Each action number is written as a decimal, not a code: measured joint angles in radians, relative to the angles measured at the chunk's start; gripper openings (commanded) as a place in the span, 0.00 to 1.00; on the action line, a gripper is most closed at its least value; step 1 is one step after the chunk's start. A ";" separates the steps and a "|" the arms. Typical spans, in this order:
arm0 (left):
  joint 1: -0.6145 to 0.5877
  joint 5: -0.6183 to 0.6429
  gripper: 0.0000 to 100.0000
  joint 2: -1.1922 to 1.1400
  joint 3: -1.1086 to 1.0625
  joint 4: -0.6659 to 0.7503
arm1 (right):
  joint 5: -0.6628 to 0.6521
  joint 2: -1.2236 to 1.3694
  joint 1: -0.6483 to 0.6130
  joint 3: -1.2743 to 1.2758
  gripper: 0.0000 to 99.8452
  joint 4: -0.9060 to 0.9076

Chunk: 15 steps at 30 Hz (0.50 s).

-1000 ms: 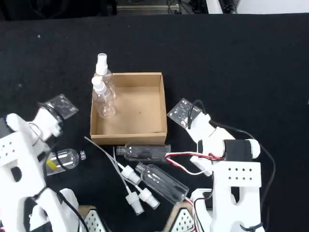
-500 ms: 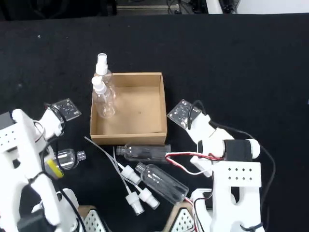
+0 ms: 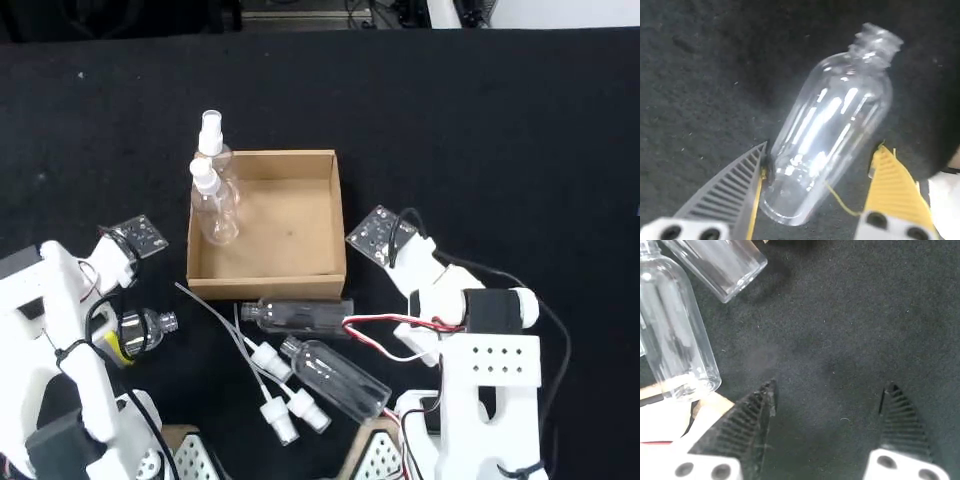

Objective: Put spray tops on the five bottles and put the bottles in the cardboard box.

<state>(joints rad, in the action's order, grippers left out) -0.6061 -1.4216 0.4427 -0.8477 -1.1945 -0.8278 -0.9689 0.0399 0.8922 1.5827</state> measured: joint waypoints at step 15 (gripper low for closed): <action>-0.252 -0.002 0.12 0.011 0.000 -0.008 | 0.000 0.000 0.000 0.000 0.29 0.000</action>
<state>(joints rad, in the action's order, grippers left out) -0.8577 -1.4231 0.4534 -0.8477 -1.2022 -0.8278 -0.9689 0.0399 0.8922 1.5827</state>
